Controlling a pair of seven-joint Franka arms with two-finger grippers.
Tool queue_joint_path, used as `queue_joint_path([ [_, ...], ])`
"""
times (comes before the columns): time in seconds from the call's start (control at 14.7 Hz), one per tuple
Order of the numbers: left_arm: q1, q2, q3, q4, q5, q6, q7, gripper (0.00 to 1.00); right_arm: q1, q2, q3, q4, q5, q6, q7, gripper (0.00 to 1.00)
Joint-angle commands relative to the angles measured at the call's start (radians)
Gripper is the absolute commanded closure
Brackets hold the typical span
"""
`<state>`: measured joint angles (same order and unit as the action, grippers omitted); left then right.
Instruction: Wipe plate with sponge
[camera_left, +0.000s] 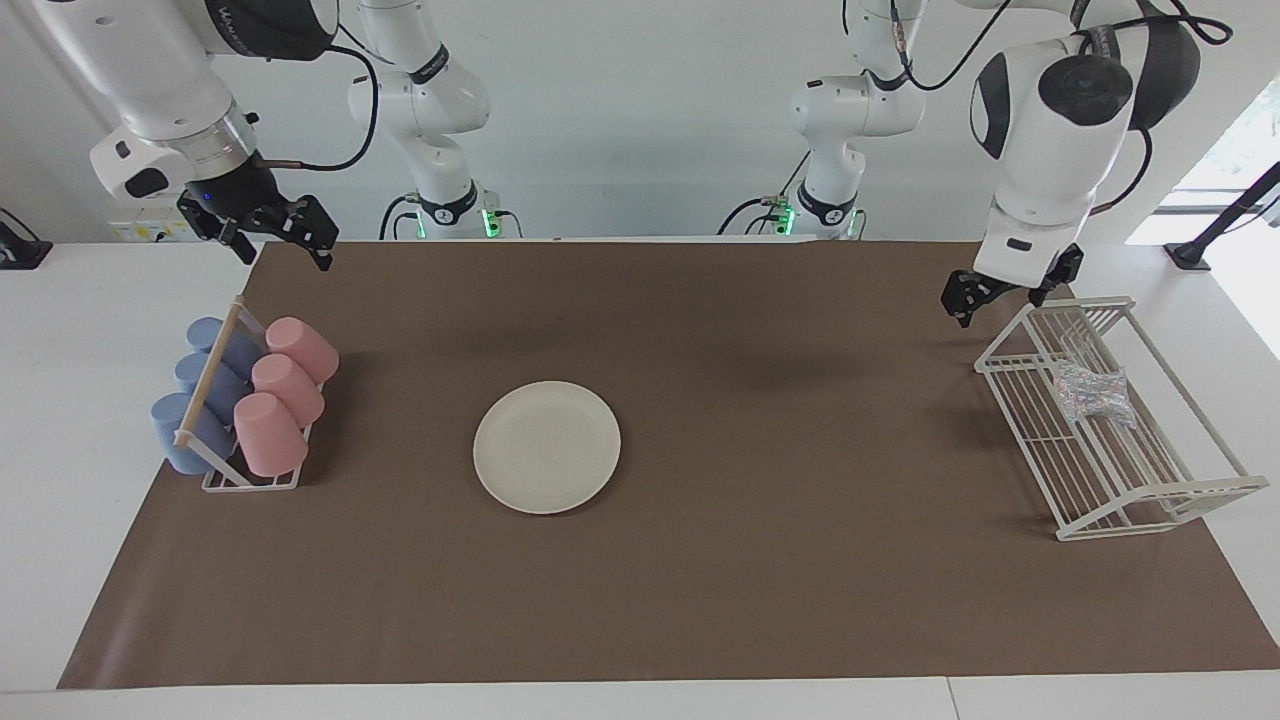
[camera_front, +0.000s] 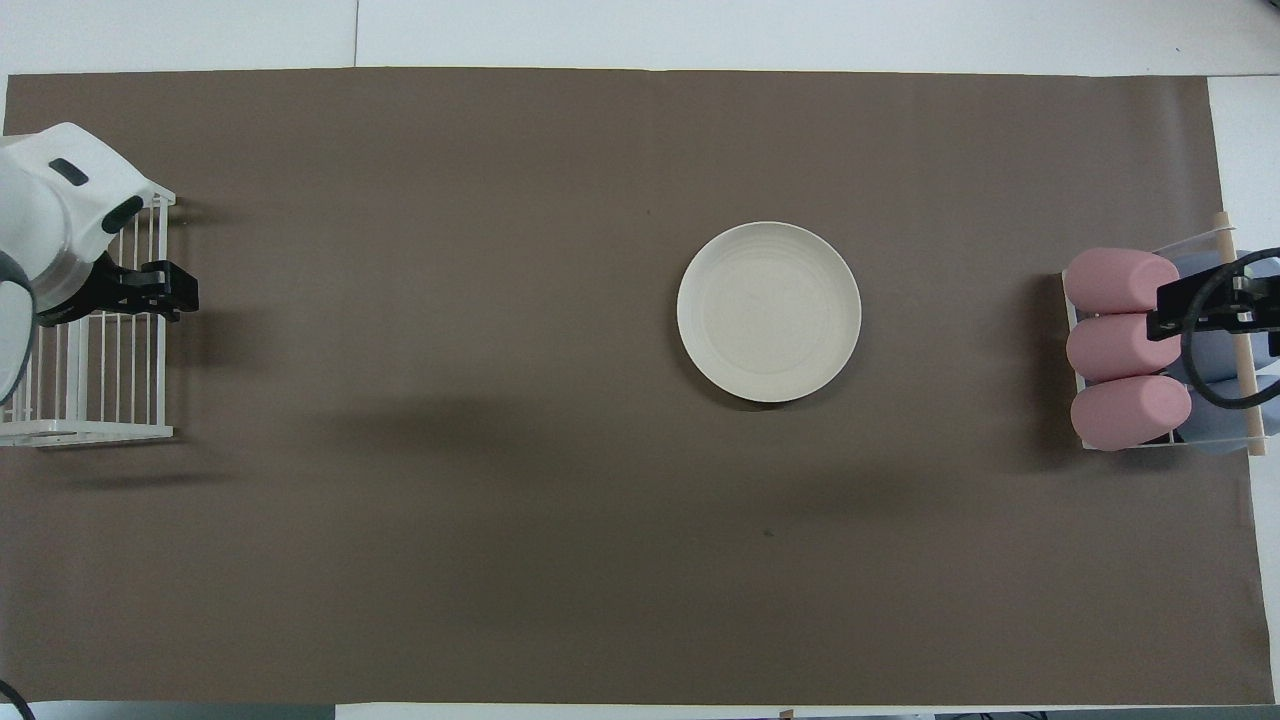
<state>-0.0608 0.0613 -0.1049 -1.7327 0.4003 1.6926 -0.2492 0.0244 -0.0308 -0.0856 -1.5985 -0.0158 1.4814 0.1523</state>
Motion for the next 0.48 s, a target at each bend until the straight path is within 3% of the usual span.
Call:
queue_joint_path([
  [0.0, -0.044, 0.116, 0.005, 0.009, 0.217, 0.062, -0.067, 0.0, 0.005, -0.02, 0.007, -0.012, -0.003, -0.015, 0.189, 0.0],
  [0.14, -0.028, 0.162, 0.01, 0.007, 0.299, 0.111, -0.073, 0.0, 0.003, -0.021, 0.039, -0.012, 0.007, -0.068, 0.347, 0.0],
  [0.27, -0.04, 0.241, 0.008, 0.012, 0.478, 0.099, -0.131, 0.0, 0.005, -0.035, 0.059, -0.012, 0.072, -0.088, 0.558, 0.0],
  [0.41, -0.037, 0.316, 0.01, 0.074, 0.576, 0.069, -0.145, 0.0, 0.003, -0.046, 0.127, -0.012, 0.083, -0.124, 0.769, 0.0],
])
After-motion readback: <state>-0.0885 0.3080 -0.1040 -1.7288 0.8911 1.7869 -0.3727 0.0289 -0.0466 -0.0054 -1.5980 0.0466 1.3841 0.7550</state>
